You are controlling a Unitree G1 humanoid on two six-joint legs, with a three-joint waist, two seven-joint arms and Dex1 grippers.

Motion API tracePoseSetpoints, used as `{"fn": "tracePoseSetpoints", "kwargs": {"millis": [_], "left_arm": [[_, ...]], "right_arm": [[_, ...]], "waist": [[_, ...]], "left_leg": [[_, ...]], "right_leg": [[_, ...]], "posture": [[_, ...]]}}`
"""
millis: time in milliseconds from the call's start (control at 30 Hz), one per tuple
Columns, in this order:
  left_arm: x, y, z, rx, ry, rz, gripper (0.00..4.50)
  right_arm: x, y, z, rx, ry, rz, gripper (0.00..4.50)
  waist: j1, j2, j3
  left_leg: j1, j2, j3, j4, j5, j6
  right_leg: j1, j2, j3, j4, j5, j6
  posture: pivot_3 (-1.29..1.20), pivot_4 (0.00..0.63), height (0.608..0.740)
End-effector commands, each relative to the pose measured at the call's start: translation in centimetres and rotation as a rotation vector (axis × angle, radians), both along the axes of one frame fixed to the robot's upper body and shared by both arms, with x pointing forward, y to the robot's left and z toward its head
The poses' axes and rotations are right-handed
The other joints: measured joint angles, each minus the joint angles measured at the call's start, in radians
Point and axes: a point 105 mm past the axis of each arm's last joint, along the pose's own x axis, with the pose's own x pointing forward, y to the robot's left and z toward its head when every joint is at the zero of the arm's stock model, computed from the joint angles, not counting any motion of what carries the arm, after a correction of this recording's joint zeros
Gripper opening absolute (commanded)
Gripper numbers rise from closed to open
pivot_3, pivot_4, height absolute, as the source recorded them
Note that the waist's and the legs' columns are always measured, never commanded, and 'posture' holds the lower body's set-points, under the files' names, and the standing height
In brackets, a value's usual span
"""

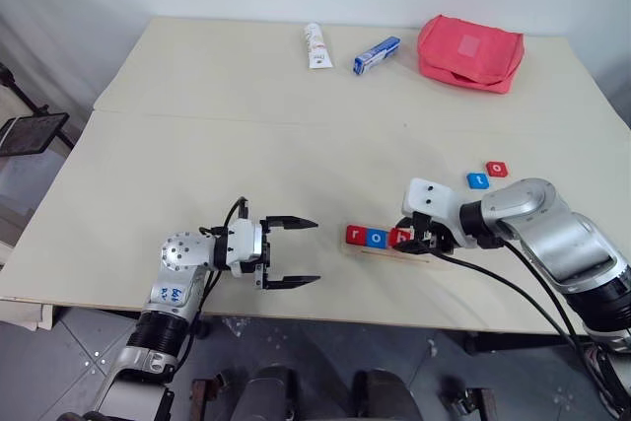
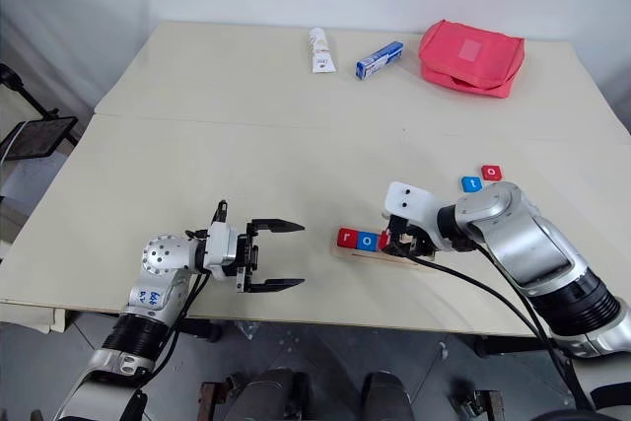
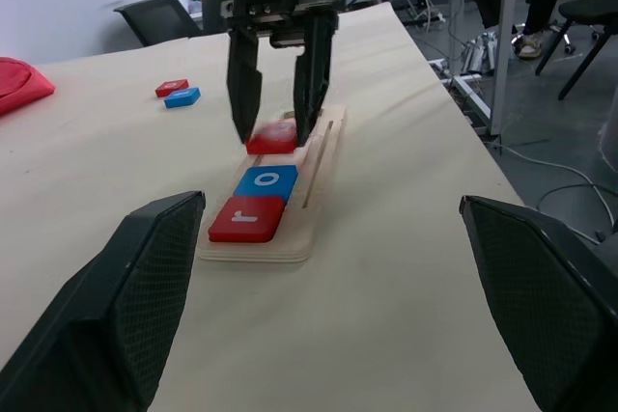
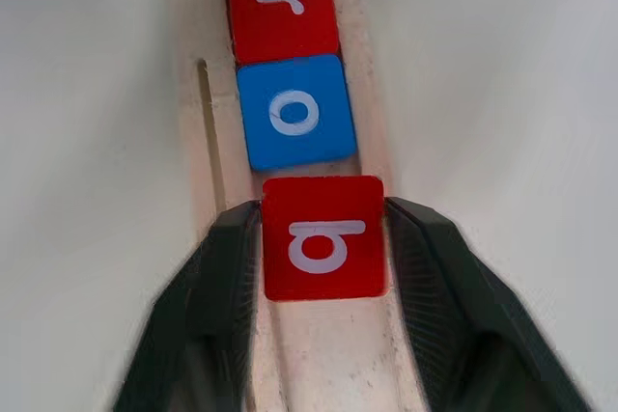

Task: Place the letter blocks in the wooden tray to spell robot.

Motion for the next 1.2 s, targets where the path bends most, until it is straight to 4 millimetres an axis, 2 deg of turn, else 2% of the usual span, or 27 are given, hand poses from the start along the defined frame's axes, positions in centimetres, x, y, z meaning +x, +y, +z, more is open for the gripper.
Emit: {"fn": "tracePoseSetpoints", "kwargs": {"millis": [33,100,133,333,433,633,867,1200], "left_arm": [[-0.1,-0.4,0.7,-0.006,-0.038,-0.012,4.5],[-0.1,-0.3,0.7,-0.006,-0.038,-0.011,4.5],[-0.1,-0.3,0.7,-0.005,-0.038,-0.011,4.5],[0.0,-0.3,0.7,-0.006,-0.039,-0.01,4.5],[0.0,-0.4,0.7,-0.007,-0.038,-0.011,4.5],[0.2,-0.3,0.7,-0.006,-0.037,-0.011,4.5],[0.3,-0.5,0.8,-0.003,-0.04,-0.025,4.5],[0.3,-0.3,1.0,0.003,-0.045,-0.018,4.5]], "right_arm": [[0.1,0.2,0.8,-0.005,-0.035,0.015,3.56],[-0.1,0.2,0.9,-0.004,-0.035,0.018,4.26],[-0.1,0.2,0.9,-0.002,-0.036,0.018,4.44],[-0.5,-0.4,1.8,0.021,-0.051,-0.01,4.44],[-1.3,-2.0,2.1,0.035,-0.05,-0.05,4.44],[-2.2,-3.1,1.9,0.052,-0.043,-0.092,2.44],[-2.7,-2.8,0.6,0.084,-0.004,-0.097,0.03],[-1.5,-1.9,-0.4,0.111,0.003,-0.096,0.03]], "waist": [[0.0,0.0,0.0],[0.0,0.0,0.0],[0.0,0.0,0.0],[0.002,0.0,0.0],[0.007,0.0,0.0],[0.008,0.0,0.0],[0.004,0.0,0.0],[0.002,0.0,0.0]], "left_leg": [[0.0,0.0,0.0,0.0,0.0,0.0],[0.0,0.0,0.0,0.0,0.0,0.0],[0.0,0.0,0.0,0.0,0.0,0.0],[0.0,0.0,0.0,0.0,0.0,0.0],[0.0,0.0,-0.001,0.0,0.0,0.0],[0.0,0.0,0.0,0.0,0.0,0.0],[0.0,0.0,0.0,0.0,0.0,0.0],[0.0,0.0,0.0,0.0,0.0,0.0]], "right_leg": [[0.0,0.0,0.0,0.0,0.0,0.0],[0.0,0.0,0.0,0.0,0.0,0.0],[0.0,0.0,0.0,0.0,0.0,0.0],[0.0,0.0,0.0,0.0,0.0,0.0],[0.0,0.0,0.0,0.0,0.0,0.0],[0.0,-0.001,-0.001,0.0,0.0,0.0],[0.0,-0.001,-0.001,0.0,0.0,0.0],[0.0,-0.001,-0.001,0.0,0.0,0.0]], "posture": [[0.0,0.15,0.74],[0.0,0.15,0.74],[0.0,0.15,0.74],[0.0,0.15,0.74],[0.0,0.15,0.74],[0.0,0.15,0.74],[0.0,0.15,0.74],[0.0,0.15,0.74]]}}
